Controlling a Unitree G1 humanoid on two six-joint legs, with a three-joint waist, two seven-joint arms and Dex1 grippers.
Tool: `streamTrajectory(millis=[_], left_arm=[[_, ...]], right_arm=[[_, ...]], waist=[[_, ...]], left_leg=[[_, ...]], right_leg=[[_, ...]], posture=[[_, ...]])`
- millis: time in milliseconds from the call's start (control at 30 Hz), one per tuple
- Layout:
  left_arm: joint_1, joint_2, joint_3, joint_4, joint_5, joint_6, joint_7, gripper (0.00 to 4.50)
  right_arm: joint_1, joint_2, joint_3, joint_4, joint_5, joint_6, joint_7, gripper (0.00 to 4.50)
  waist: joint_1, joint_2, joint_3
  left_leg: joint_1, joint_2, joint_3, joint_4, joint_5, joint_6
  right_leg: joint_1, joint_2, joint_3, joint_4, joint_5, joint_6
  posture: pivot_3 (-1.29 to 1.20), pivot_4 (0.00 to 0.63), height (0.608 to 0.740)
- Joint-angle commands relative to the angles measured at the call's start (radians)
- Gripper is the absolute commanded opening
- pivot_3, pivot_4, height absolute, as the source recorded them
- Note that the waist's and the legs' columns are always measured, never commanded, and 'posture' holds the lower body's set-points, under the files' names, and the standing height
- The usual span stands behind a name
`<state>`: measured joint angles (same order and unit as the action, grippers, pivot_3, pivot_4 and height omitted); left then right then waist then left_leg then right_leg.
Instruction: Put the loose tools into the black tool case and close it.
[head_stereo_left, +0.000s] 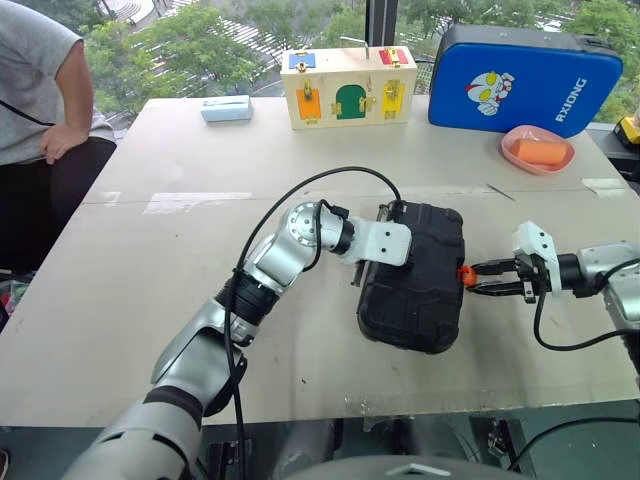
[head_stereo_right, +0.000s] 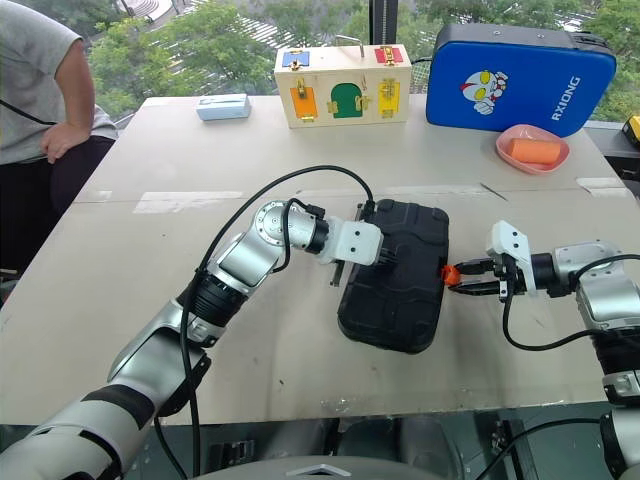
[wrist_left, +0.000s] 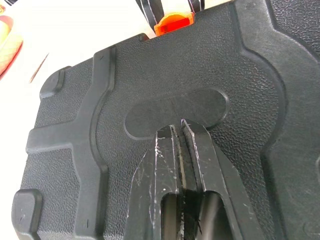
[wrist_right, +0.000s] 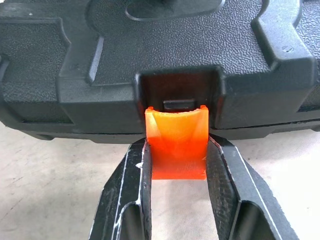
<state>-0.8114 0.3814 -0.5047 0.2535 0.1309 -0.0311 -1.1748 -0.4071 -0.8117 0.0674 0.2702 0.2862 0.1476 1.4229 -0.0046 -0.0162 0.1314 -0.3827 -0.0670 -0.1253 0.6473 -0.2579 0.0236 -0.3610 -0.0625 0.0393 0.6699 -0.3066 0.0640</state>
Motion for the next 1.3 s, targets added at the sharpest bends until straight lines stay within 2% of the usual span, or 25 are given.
streamTrajectory(millis=[33,100,167,367,467,567,600,933,1167,1300], left_arm=[[0.055,0.024,-0.094,0.104,0.087,0.031,-0.042,0.0],[0.055,0.026,-0.094,0.105,0.088,0.028,-0.042,0.0],[0.055,0.028,-0.093,0.106,0.089,0.028,-0.041,0.0],[0.061,0.028,-0.092,0.103,0.088,0.03,-0.036,0.0],[0.061,0.023,-0.093,0.103,0.087,0.032,-0.034,0.0],[0.059,0.017,-0.094,0.104,0.086,0.035,-0.033,0.0],[0.058,0.015,-0.095,0.104,0.086,0.035,-0.032,0.0],[0.06,0.01,-0.097,0.104,0.086,0.036,-0.032,0.0],[0.065,0.007,-0.097,0.104,0.086,0.038,-0.029,0.0],[0.059,-0.002,-0.097,0.108,0.085,0.042,-0.026,0.0]], right_arm=[[0.0,-0.003,-0.025,-0.048,0.002,-0.033,-0.017,0.64],[0.007,-0.011,-0.038,-0.05,0.0,-0.044,-0.03,1.69],[0.01,-0.037,-0.061,-0.064,0.015,-0.021,-0.031,2.52],[0.046,-0.114,-0.108,-0.068,0.027,0.006,-0.026,2.52],[0.085,-0.13,-0.105,-0.052,0.001,-0.024,-0.031,1.73],[0.111,-0.113,-0.071,-0.033,-0.063,-0.098,-0.072,0.37],[0.107,-0.102,-0.061,-0.028,-0.075,-0.103,-0.087,0.08],[0.072,-0.016,0.003,-0.061,-0.131,-0.099,-0.162,0.08],[0.067,0.003,0.023,-0.148,-0.139,-0.08,-0.181,0.08],[0.082,-0.041,0.026,-0.173,-0.171,-0.091,-0.177,0.08]], waist=[[-0.001,0.0,0.0],[-0.002,0.0,0.0],[-0.002,0.0,0.0],[-0.002,0.0,0.0],[-0.002,0.0,0.0],[-0.002,0.0,0.0],[-0.003,0.0,0.0],[-0.001,0.001,0.0],[-0.002,0.001,-0.001],[0.0,0.001,-0.001]], left_leg=[[0.0,0.0,0.0,0.0,0.0,0.0],[0.0,0.0,0.0,0.0,0.0,0.0],[0.0,0.0,0.001,0.001,0.0,0.0],[0.0,0.0,0.0,0.0,0.0,0.0],[0.0,0.0,0.001,0.0,0.0,0.0],[0.001,0.0,0.001,0.001,0.0,0.0],[0.001,0.0,0.001,0.001,0.0,0.0],[0.001,0.0,0.001,0.001,0.0,0.0],[0.001,0.0,0.001,0.001,0.0,0.0],[0.001,0.0,0.001,0.001,0.0,0.0]], right_leg=[[0.0,0.0,0.0,0.0,0.0,0.0],[0.0,0.0,-0.001,0.0,0.0,0.0],[0.0,0.0,-0.001,0.0,0.0,0.0],[0.0,0.0,-0.001,0.0,0.0,0.0],[0.001,0.0,-0.001,0.0,0.0,0.0],[0.001,0.0,-0.001,0.0,0.0,0.0],[0.001,0.0,-0.001,0.0,0.0,0.0],[0.001,0.0,-0.001,0.0,0.0,0.0],[0.001,0.0,-0.001,0.0,0.0,0.0],[0.001,0.0,-0.002,0.0,0.0,0.0]], posture=[[0.0,0.15,0.735],[0.0,0.15,0.735],[0.0,0.15,0.735],[0.0,0.15,0.735],[0.0,0.15,0.735],[0.0,0.15,0.735],[0.0,0.15,0.735],[0.0,0.15,0.735],[0.0,0.15,0.735],[0.0,0.15,0.735]])
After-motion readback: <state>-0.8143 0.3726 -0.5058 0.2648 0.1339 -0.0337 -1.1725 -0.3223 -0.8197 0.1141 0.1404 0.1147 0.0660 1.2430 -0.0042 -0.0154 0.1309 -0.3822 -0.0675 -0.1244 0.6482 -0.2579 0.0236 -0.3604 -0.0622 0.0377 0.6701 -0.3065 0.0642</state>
